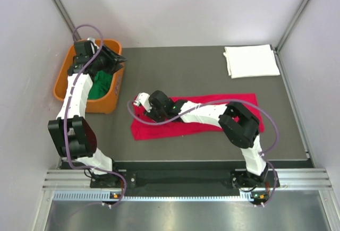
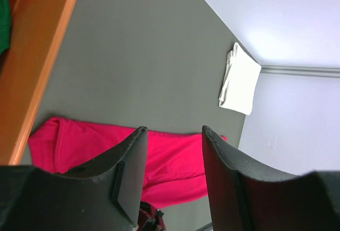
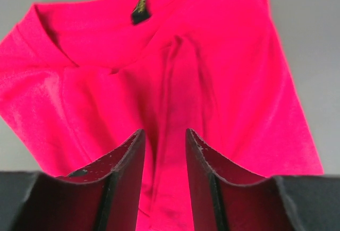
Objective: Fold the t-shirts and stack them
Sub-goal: Fold the tshirt
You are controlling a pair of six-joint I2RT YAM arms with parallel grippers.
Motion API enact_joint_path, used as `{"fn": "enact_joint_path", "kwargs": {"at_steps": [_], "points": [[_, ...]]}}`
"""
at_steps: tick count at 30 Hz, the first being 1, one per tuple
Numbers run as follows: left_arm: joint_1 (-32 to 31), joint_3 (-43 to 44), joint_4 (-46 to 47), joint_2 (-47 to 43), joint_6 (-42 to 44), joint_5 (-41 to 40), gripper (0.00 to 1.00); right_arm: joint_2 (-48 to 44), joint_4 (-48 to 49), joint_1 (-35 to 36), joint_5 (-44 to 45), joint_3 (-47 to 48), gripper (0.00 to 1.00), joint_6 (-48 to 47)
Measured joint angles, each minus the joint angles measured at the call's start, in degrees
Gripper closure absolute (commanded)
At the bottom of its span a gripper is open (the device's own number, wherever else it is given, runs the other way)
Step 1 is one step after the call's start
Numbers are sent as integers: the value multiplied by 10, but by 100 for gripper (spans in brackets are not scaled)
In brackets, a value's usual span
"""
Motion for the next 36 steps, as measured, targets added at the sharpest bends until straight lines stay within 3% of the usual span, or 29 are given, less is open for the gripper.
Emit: {"fn": "enact_joint_path", "kwargs": {"at_steps": [8, 17, 29, 32, 34, 36], "points": [[0, -2, -1, 0, 4, 5, 50, 32, -14, 37, 71, 9, 68, -33], [0, -5, 0, 0, 5, 16, 50, 40, -9, 39, 146, 10, 80, -37], [0, -16, 0, 0, 4, 27, 50, 40, -6, 39, 160, 10, 74, -36], [0, -16, 0, 2, 4, 28, 50, 40, -6, 39, 160, 10, 80, -36], [0, -16, 0, 3, 4, 30, 50, 40, -6, 40, 161, 10, 97, -37], [0, -16, 0, 3, 4, 31, 50, 41, -5, 41, 168, 10, 100, -33]]}}
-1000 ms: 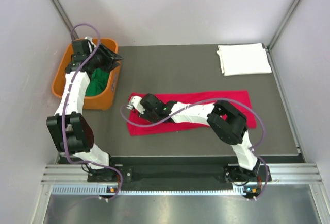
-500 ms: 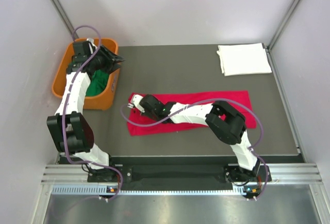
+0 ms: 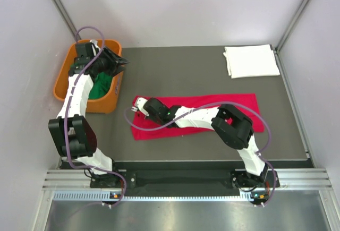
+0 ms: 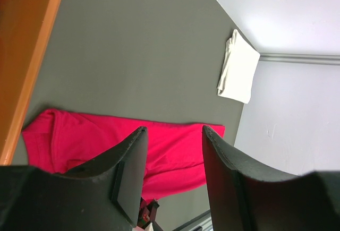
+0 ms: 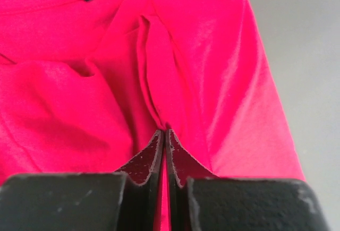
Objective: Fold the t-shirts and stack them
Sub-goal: Fold the tshirt
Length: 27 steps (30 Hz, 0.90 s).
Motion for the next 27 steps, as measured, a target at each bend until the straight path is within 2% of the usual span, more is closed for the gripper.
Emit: {"fn": "enact_joint_path", "kwargs": {"at_steps": [10, 27], "points": [[0, -2, 0, 3, 5, 1, 49, 0, 26, -6, 53, 0, 100, 14], [0, -16, -1, 9, 16, -1, 48, -25, 37, -80, 22, -27, 100, 98]]}}
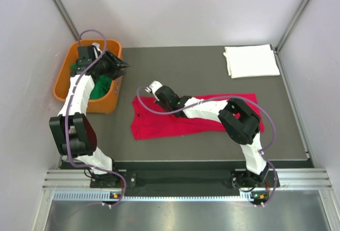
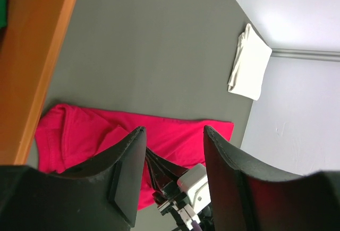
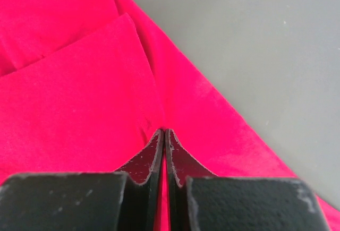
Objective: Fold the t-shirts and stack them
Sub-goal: Fold the tshirt
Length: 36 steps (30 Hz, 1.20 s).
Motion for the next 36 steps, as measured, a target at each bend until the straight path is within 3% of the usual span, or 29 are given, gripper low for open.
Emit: {"fn": "enact_joint_path", "kwargs": {"at_steps": [8, 15, 21, 27, 36], "points": [[0, -16, -8, 0, 16, -18, 46, 0, 5, -9, -24, 0, 100, 16], [-4, -10, -44, 0, 57, -73, 46, -4, 2, -40, -27, -3, 83, 47], [-33, 3, -78, 0, 91, -136, 45, -37, -28, -54, 21, -9, 74, 78], [-72, 6, -95, -4, 111, -165, 45, -108, -42, -54, 14, -50, 79, 116], [-74, -61, -106, -54, 125, -179, 46, -172, 7, -56, -153, -141, 82, 201]]}}
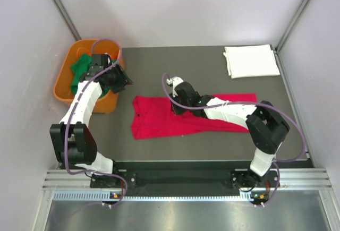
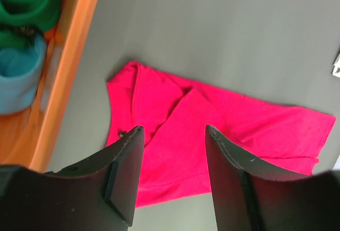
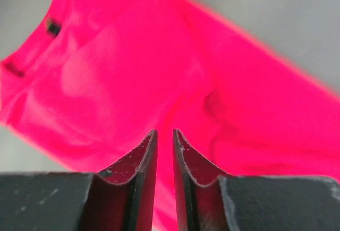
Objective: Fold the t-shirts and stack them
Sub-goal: Fold the tshirt
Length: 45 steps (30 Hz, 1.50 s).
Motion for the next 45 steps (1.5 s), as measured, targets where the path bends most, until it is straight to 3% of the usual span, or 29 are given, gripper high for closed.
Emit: {"fn": "enact_joint_path", "kwargs": {"at_steps": [6, 12, 17, 22, 26, 34, 40, 45], "points": [[-18, -6, -7, -24, 0, -3, 46, 12, 18, -19, -64, -36, 82, 44], [-94, -15, -5, -49, -4, -22, 46, 23, 27, -87, -74, -59, 82, 55], [-156, -89, 27, -50, -36, -31, 47, 31, 32, -92, -82, -68, 82, 59], [-187, -122, 41, -5, -66, -37, 51, 8, 24, -92, -75, -91, 80, 69], [-199, -120, 77, 66, -80, -41, 53, -62, -14, -92, -42, -99, 76, 80], [-215, -45, 83, 204, -82, -60, 53, -253, -25, -97, -11, -118, 71, 73], [-216, 52, 42, 270, -75, -129, 52, -276, -27, -109, 3, -129, 71, 68], [-219, 101, 7, 300, -69, -166, 52, -271, -33, -129, 13, -140, 64, 67]]}}
